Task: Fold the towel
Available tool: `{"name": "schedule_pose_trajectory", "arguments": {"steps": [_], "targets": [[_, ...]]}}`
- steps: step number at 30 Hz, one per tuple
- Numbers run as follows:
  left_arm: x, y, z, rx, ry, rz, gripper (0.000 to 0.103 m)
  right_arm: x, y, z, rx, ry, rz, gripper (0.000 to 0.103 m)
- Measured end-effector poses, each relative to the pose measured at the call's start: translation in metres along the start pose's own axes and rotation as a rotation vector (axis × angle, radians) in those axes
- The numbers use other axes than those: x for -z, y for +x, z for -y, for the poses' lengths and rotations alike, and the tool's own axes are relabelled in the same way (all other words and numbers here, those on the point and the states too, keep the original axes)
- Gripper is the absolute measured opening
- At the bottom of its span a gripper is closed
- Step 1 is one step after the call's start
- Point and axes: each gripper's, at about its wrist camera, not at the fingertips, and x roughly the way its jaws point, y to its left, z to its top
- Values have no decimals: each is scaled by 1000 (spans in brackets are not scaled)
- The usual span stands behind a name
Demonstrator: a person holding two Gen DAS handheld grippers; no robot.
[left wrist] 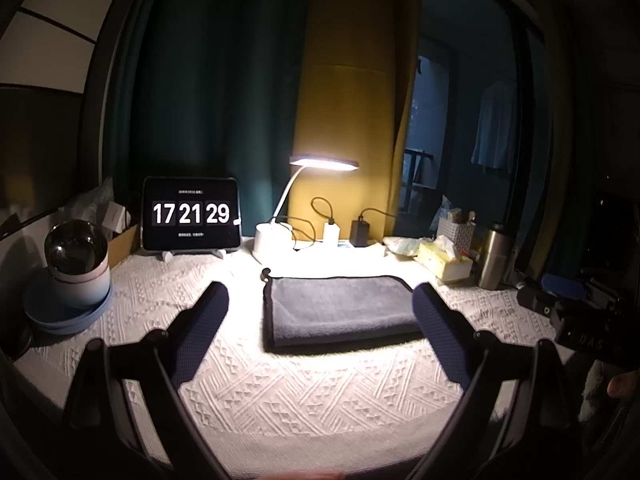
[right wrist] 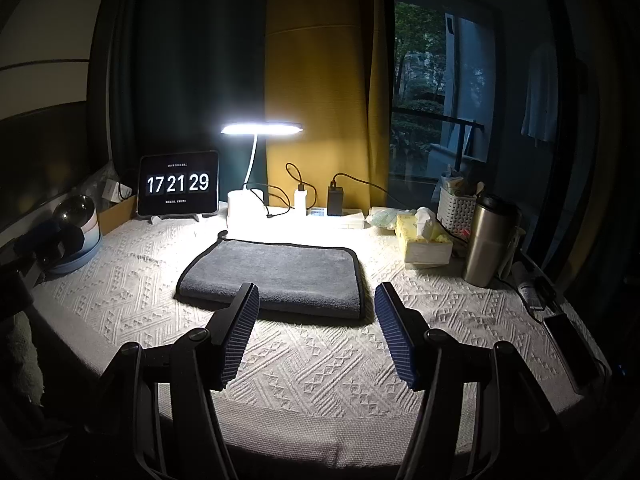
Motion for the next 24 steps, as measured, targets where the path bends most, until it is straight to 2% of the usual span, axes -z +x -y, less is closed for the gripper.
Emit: {"name": "schedule_pose_trajectory", "arguments": {"steps": [24], "targets": [[1, 0, 0, -2, -4, -1, 94, 0, 0, -2, 0, -4, -1, 64]]}}
